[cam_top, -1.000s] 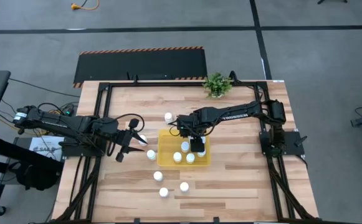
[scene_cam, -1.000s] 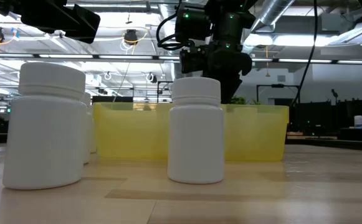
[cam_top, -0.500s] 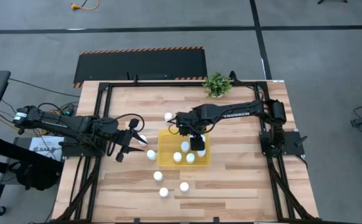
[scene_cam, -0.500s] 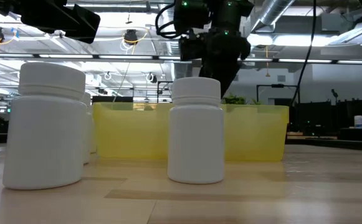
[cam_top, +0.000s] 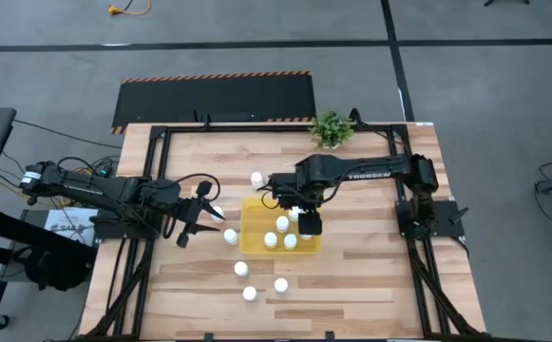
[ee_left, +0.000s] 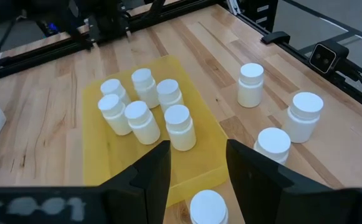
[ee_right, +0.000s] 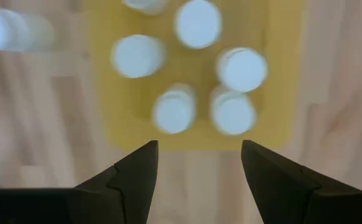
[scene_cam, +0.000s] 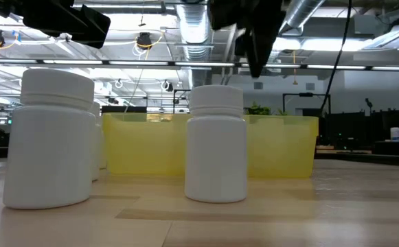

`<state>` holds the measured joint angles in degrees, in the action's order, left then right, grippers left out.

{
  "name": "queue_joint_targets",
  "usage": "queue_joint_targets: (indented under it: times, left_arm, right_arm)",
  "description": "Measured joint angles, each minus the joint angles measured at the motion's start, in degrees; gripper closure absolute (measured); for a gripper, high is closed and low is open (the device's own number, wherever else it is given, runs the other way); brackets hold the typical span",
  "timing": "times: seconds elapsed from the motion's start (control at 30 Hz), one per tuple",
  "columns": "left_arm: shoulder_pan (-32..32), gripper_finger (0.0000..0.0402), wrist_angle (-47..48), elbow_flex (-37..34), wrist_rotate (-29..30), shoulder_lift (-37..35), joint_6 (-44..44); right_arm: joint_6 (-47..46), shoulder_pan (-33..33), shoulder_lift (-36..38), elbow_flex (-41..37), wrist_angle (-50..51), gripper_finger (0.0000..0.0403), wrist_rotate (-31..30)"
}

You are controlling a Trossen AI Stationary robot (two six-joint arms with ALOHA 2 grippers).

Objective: Pick and place pill bottles into a basket
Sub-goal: Put the white pill bottle into the yellow bin

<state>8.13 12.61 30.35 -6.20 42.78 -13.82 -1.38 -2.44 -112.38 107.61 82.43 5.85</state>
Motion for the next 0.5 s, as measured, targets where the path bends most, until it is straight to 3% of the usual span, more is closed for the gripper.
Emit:
queue_joint_targets:
  times: [0.13,0.3,0.5]
  left_arm:
    - [-0.01,0.0257,0.86,0.0,0.0,0.0,0.02]
    - [-0.01,0.0257,2.19,0.0,0.0,0.0,0.03]
    - [-0.01,0.0257,2.57,0.0,0.0,0.0,0.04]
  right_arm:
    - [-6.22,-3.62,0.02,3.33,1.34,0.0184,3.32]
    - [-9.18,-10.48,0.02,4.51,-0.51,0.0184,3.28]
    - [-9.18,-17.52,-0.41,4.51,-11.38,0.0192,1.58]
